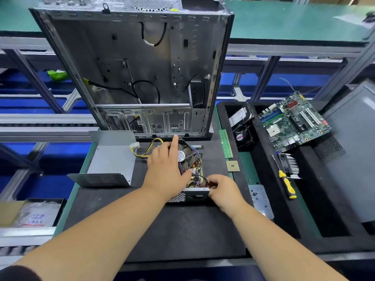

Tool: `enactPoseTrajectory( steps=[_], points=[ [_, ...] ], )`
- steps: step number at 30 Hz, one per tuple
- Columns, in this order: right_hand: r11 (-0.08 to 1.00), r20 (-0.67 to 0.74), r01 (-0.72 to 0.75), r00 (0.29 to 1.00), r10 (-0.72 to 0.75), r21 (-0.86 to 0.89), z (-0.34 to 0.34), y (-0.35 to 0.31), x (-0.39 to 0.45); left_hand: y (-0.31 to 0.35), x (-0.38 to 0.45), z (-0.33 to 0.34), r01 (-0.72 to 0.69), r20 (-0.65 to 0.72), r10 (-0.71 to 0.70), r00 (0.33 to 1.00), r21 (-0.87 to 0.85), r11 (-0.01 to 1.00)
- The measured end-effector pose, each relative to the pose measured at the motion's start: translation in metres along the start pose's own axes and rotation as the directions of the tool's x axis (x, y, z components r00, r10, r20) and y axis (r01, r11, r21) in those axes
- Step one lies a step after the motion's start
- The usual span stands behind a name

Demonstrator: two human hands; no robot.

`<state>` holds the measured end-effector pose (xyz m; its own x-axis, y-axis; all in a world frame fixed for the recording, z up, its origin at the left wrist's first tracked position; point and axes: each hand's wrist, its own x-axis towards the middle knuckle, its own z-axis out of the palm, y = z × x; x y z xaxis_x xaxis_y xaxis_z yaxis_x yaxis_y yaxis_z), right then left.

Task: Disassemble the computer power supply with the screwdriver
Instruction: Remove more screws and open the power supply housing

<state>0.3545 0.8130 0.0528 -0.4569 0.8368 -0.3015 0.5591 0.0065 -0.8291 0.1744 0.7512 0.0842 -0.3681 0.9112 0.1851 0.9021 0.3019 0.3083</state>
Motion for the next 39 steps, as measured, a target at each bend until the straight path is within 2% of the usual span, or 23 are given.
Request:
enactPoseTrajectory(
  steps=[5,11,19,27,32,39],
  points=[
    [0.997,-0.012,0.06,0.998,-0.06,0.058,0.002,0.008,0.002,-0.001,0.001,0.001,-0.001,0.0,0.001,1.0,0.001,1.0],
    [0.955,0.003,0.219,0.975,-0.223,-0.198,-0.005,0.008,0.008,-0.001,0.002,0.001,-0.003,0.003,0.003,1.0,-0.001,1.0],
    [0.86,0.092,0.33,0.943,-0.32,-0.39,-0.011,0.004,0.005,0.0,0.002,-0.002,0.005,0.009,-0.005,1.0,-0.001,1.0],
    [0.813,0.128,0.393,0.918,-0.376,-0.43,-0.012,0.001,0.008,0.003,0.002,-0.003,0.007,0.022,-0.007,1.0,0.031,1.0],
    [0.877,0.111,0.329,0.944,-0.31,-0.349,-0.014,0.0,0.016,0.002,0.002,-0.002,0.0,0.021,0.0,1.0,0.033,0.999],
    [0.885,0.106,0.323,0.946,-0.305,-0.337,-0.012,0.003,0.013,0.002,0.002,-0.003,0.004,0.031,-0.005,0.999,0.038,0.999]
  ],
)
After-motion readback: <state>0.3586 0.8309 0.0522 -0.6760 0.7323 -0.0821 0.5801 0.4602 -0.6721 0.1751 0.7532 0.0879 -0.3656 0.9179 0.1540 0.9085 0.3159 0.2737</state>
